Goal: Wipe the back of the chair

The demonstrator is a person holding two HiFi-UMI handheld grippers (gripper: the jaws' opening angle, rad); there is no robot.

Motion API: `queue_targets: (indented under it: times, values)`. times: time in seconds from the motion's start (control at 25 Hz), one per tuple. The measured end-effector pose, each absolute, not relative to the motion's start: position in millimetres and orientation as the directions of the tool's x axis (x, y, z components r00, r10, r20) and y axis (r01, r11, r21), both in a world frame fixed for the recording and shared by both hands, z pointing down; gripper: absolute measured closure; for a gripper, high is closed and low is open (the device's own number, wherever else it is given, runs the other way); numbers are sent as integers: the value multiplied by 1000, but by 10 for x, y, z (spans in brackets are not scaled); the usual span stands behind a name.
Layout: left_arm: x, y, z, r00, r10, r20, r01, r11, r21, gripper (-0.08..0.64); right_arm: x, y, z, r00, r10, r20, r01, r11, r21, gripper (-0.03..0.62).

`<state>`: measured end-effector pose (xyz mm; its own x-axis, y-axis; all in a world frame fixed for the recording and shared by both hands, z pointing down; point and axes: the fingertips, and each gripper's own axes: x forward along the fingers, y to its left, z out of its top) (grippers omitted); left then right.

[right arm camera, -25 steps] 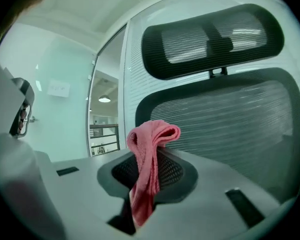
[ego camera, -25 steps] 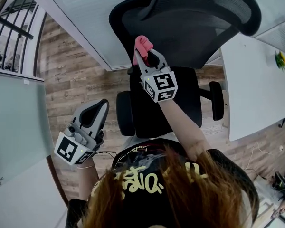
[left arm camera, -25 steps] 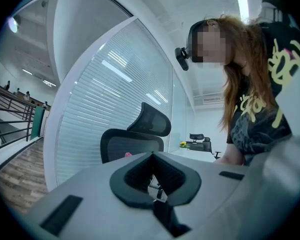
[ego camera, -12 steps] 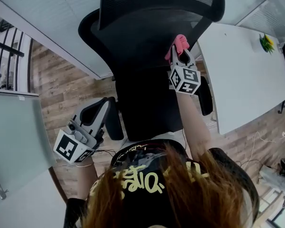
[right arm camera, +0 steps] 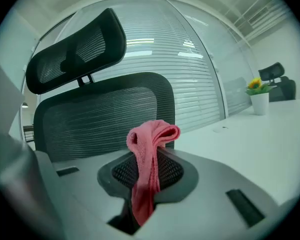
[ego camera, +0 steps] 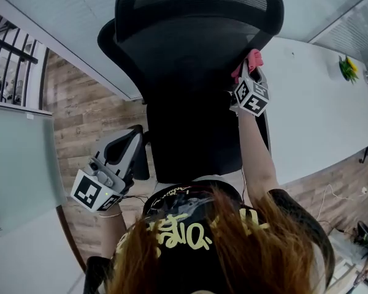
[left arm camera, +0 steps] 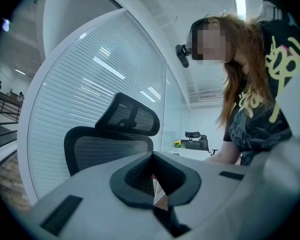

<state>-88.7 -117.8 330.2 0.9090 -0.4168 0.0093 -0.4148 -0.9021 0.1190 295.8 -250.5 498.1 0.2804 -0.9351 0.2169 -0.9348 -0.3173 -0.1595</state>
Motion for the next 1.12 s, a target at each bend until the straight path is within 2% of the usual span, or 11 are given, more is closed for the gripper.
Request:
queue_targets:
  times: [0.4, 1.12]
  values:
    - [-834, -1090, 3329, 866, -500, 23, -499, -858, 121, 568, 2936, -2698, 5083, 246, -947, 206, -941, -284, -185, 525]
    - [-1270, -1159, 3362, 849, -528, 27, -526, -840, 133, 568, 1383, -3086, 4968, 13, -985, 171, -987, -40, -154, 525]
